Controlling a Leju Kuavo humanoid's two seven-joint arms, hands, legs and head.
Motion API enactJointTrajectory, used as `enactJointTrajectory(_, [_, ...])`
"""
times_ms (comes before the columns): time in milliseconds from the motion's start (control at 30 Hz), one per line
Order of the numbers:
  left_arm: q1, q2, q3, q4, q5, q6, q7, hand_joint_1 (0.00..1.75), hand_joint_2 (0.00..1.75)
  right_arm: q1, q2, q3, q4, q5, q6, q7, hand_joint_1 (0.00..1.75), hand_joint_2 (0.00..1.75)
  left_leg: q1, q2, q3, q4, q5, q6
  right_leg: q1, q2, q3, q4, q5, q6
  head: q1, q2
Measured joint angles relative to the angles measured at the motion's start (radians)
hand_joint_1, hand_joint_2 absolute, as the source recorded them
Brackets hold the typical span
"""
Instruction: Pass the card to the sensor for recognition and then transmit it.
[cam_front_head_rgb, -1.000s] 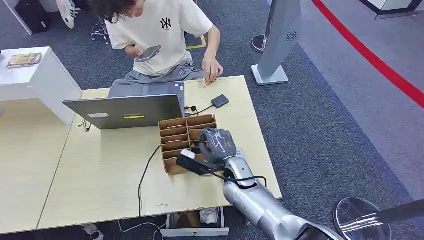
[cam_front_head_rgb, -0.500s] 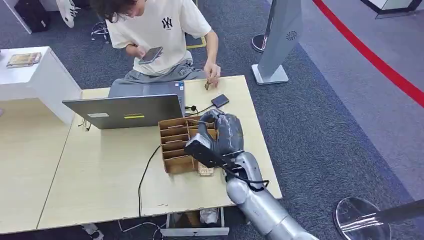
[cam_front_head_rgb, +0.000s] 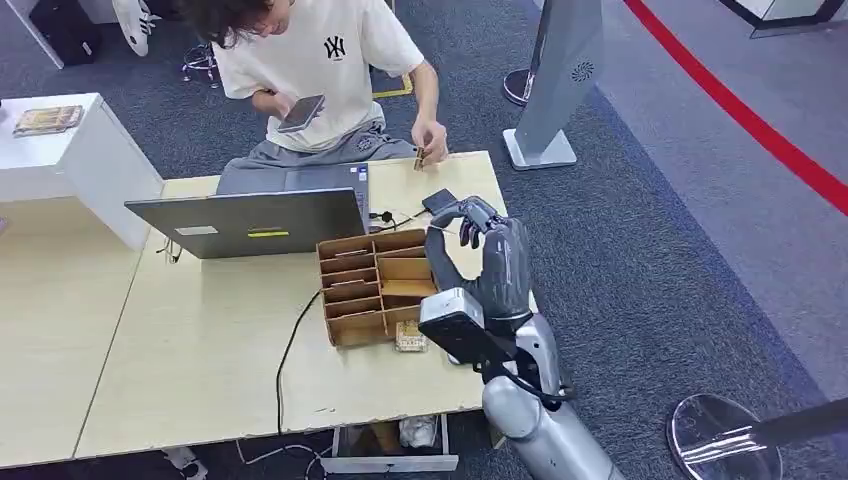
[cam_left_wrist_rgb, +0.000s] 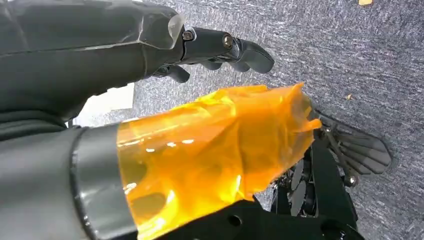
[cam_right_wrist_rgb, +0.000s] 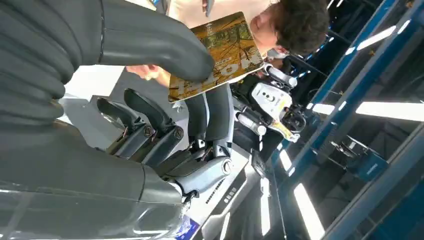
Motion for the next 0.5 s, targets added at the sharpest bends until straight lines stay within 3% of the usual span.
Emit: enactJointTrajectory(500, [0.0, 0.001, 0.0, 0.0, -0.017, -0.002, 0.0, 0.0, 0.0, 0.0, -0.011, 0.001, -0.015, 0.0, 0.0, -0.001, 1.75, 1.75, 0.0, 0.0, 0.0, 0.0, 0.0, 0.0, 0.0, 0.0, 0.0, 0.0, 0.0, 0.0, 0.0, 0.0])
